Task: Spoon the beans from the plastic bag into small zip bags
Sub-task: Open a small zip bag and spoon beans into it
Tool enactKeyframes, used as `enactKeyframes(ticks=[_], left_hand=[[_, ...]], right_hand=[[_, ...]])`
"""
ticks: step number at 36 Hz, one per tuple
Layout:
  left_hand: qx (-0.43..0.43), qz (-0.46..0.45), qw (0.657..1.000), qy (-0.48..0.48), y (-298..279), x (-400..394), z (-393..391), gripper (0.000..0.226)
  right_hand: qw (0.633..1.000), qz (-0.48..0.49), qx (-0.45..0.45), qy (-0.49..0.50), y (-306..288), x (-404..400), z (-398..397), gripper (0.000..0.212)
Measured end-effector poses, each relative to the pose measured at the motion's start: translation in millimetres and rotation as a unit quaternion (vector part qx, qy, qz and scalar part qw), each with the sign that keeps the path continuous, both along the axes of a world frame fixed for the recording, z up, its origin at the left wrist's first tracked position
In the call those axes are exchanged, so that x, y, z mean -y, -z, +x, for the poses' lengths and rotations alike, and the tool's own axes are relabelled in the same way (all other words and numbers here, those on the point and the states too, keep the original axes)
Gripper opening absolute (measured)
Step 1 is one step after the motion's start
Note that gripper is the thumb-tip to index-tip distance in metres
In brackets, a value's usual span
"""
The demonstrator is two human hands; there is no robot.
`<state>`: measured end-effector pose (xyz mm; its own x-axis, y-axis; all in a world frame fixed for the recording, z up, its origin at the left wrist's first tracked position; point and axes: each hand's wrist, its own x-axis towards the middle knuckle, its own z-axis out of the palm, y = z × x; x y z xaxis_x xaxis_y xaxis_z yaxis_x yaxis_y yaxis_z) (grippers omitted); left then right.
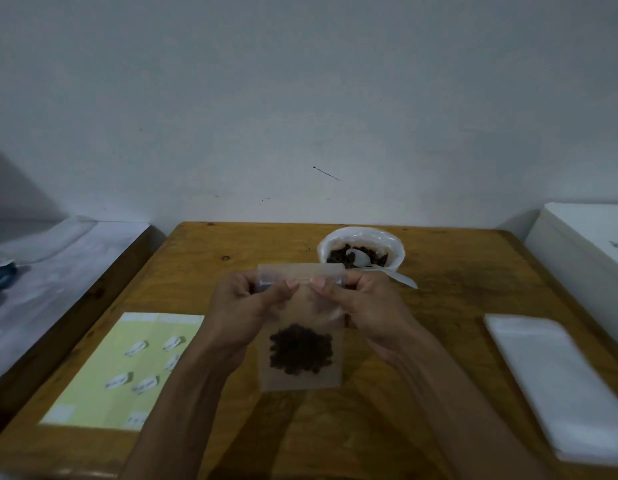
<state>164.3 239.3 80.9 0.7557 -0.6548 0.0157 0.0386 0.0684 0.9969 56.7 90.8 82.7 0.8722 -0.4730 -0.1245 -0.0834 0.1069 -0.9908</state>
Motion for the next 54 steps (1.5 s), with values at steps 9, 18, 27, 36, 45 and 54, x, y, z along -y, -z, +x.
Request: enactKeyframes(ticks=[9,18,27,36,45,54], left_hand=[[-0.001,0.061,0.988,-0.141,14,-48,40,0.021],[0.025,0.187,0.982,-0.017,23,-20,11,0.016],[0.0,0.125,0.99,-0.068,31,-11,9,0.025],[0.025,0.155,0.984,-0.085,37,-20,19,0.021],[0.205,0.325,0.916,-0.114,46,-38,36,0.018],[0.268,0.404,0.862,-0.149,61,-31,30,0.023]], right_hand=[[0.991,0.094,-0.062,0.078,28,19,-8,0.016],[0.991,0.1,-0.086,0.033,32,-1,3,0.013],[0.994,0.054,-0.084,0.046,31,-1,-3,0.016],[0.993,0.043,-0.104,0.047,31,-13,2,0.011],[0.955,-0.219,-0.189,0.063,47,-36,20,0.008],[0.901,-0.366,-0.224,0.058,57,-45,26,0.011]])
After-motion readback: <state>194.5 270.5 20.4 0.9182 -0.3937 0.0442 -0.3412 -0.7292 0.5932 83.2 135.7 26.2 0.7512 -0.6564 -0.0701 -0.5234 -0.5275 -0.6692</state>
